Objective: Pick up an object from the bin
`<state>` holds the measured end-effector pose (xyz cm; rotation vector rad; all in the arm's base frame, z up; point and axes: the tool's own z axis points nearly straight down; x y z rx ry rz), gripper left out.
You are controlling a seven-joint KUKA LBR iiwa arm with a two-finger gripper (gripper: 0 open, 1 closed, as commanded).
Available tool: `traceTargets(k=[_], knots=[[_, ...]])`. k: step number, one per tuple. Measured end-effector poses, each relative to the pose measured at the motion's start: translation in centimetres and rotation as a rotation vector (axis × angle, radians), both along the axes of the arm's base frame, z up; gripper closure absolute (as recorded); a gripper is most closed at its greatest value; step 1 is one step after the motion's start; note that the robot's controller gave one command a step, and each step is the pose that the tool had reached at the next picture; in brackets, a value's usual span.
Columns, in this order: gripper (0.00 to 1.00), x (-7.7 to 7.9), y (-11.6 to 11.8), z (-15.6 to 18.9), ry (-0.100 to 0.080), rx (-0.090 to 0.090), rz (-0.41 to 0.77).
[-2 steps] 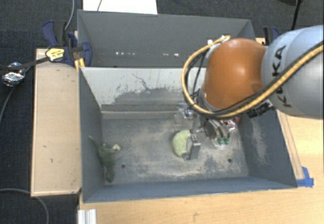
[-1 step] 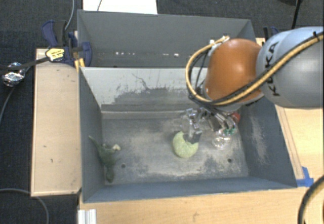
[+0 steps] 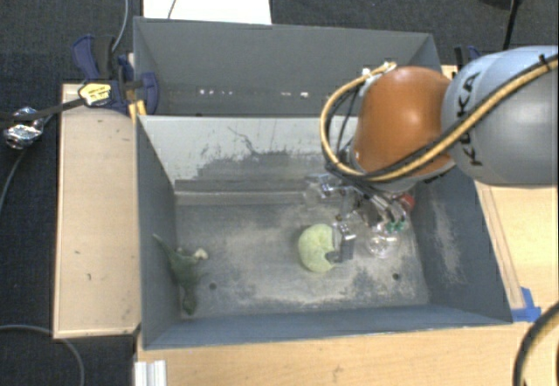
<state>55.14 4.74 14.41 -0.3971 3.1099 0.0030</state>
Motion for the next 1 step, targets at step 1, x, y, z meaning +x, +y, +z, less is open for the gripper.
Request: traceTargets(k=[1], knots=[[0.00,0.00,0.00,0.00,0.000,0.000,-0.001]])
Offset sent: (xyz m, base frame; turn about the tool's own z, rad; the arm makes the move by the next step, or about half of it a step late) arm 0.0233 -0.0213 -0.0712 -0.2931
